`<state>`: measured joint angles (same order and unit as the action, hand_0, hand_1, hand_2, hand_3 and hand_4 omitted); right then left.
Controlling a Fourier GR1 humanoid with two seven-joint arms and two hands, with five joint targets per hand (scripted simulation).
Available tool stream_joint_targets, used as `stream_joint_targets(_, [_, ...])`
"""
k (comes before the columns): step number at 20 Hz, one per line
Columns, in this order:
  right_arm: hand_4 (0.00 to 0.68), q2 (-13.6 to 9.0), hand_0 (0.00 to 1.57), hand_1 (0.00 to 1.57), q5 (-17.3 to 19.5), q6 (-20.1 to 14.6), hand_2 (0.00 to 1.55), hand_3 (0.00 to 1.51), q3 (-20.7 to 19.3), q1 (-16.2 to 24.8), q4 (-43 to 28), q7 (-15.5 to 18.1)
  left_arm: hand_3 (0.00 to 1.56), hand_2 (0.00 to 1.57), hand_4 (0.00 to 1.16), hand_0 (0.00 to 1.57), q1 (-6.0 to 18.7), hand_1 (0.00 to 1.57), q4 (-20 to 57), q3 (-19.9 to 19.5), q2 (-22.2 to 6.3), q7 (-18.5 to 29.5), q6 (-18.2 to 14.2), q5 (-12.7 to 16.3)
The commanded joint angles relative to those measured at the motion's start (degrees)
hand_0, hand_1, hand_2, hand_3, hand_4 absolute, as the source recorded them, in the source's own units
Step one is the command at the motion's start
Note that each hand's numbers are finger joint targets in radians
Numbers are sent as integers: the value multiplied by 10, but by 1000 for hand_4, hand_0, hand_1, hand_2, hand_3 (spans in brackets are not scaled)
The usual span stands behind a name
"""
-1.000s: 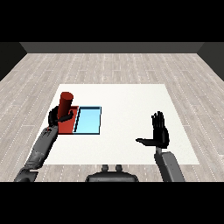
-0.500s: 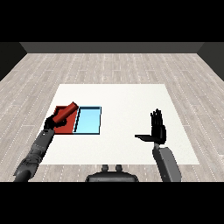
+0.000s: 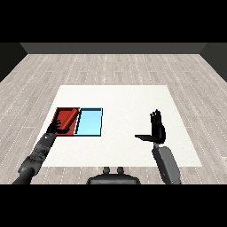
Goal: Pick the red can and put it in the red box
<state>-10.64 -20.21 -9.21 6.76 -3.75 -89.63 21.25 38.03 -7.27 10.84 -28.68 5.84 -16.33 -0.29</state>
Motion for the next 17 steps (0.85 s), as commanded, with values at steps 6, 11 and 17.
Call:
stream_joint_targets(6, [0,1,0,0,-23,26,0,0,-15,-5,8,10,0,0,0,0,27,0,-89,-166,-9,174,46,159])
stream_joint_targets(11, [0,-6,0,0,-16,42,0,0,-6,-2,11,18,0,0,0,0,19,0,-193,-223,67,315,188,243])
stream_joint_targets(17, [0,-5,0,0,17,50,0,0,11,13,29,55,0,0,0,0,-89,0,-334,-188,157,387,249,259])
